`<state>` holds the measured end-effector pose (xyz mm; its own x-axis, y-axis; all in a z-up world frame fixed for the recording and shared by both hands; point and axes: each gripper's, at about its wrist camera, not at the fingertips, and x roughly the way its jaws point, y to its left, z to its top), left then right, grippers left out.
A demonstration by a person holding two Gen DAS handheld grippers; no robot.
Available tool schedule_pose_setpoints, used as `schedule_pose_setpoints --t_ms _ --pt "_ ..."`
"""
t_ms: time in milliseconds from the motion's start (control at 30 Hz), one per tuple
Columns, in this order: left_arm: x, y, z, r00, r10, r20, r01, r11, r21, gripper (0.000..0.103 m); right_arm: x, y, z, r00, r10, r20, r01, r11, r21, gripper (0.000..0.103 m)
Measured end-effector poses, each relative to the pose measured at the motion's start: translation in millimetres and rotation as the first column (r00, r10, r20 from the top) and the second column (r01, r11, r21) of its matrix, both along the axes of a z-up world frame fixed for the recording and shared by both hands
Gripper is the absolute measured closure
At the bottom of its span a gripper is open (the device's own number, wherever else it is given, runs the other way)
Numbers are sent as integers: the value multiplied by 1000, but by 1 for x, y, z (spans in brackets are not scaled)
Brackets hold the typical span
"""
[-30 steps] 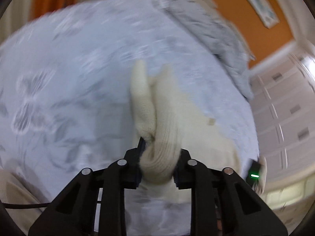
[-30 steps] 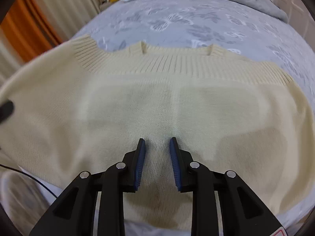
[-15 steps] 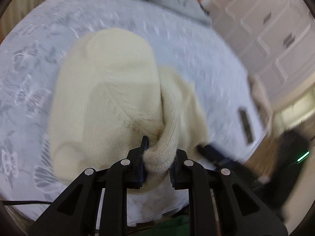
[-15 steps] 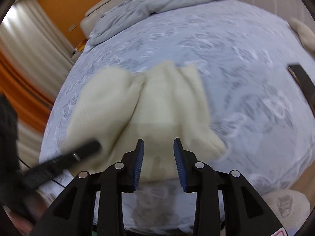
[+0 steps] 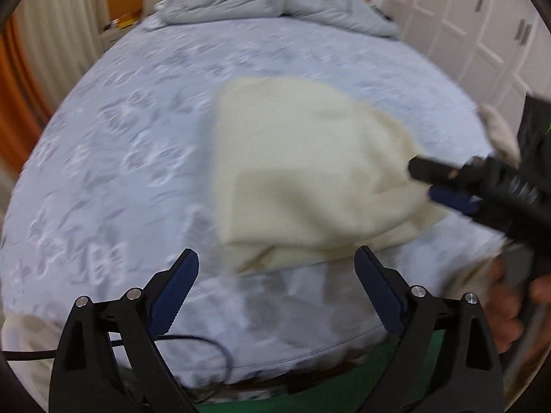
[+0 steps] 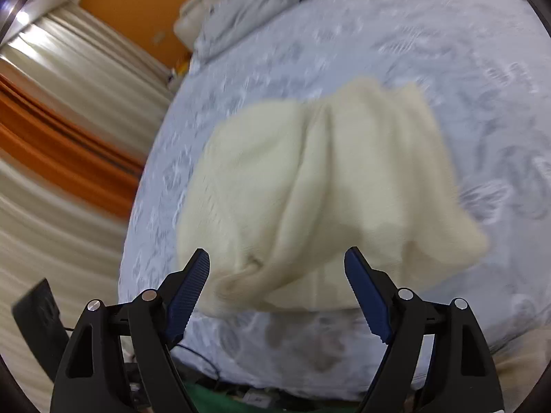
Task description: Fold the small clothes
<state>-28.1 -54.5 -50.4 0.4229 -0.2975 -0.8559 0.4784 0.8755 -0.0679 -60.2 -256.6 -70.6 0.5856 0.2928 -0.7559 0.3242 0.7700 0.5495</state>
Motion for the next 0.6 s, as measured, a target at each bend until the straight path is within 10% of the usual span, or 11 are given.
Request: schedule_pose_setpoints --t_ms 200,367,600 --pt "5 24 -10 996 61 -66 -61 998 6 13 41 26 -18 993 32 -115 -37 999 -41 24" --pt "0 28 -7 997 64 -52 -63 998 19 13 65 52 3 989 80 -121 -102 977 -187 77" --pt "0 24 -5 998 54 -43 -52 998 32 13 58 43 118 969 159 187 -129 978 -162 82"
